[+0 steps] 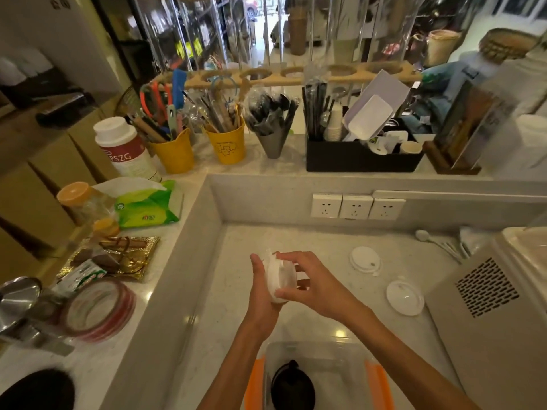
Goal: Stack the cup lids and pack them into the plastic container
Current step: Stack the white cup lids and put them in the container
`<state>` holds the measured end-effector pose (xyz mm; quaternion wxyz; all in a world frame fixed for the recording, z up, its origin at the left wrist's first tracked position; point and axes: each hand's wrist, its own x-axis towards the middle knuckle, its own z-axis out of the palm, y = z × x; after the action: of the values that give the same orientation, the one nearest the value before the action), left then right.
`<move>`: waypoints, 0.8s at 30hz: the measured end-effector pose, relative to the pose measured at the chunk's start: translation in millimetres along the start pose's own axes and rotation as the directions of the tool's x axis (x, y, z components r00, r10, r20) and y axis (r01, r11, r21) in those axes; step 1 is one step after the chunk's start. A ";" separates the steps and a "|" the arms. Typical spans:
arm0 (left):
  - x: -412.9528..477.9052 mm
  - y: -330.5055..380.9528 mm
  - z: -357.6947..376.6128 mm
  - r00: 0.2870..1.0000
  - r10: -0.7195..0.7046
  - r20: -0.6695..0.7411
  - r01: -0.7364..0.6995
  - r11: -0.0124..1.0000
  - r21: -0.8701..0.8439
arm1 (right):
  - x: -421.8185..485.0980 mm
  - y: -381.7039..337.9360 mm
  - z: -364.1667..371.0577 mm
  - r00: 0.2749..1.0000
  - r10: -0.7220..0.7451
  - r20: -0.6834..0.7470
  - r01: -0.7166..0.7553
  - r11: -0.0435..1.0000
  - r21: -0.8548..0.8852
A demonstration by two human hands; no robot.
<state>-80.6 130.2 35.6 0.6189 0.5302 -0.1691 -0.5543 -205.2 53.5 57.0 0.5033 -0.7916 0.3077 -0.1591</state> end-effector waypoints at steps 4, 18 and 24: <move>8.9 -5.2 6.9 0.998 -0.036 0.054 0.034 0.999 0.020 | -0.7 6.8 -1.7 0.995 0.077 -0.064 -0.083 0.991 -0.103; 47.9 -21.3 1.8 0.981 -0.194 0.025 0.195 0.980 -0.043 | 70.0 96.7 -85.1 0.864 0.488 -0.121 -0.502 0.853 -0.145; 50.7 -28.1 -11.7 0.971 -0.237 0.024 0.236 0.945 -0.226 | 80.2 189.0 -99.7 0.671 0.630 -0.390 -0.729 0.465 -0.503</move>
<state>-68.8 96.7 -11.8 0.6048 0.4733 -0.0387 -0.6393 -262.0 -125.5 -72.6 0.2084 -0.7063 0.6680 0.1073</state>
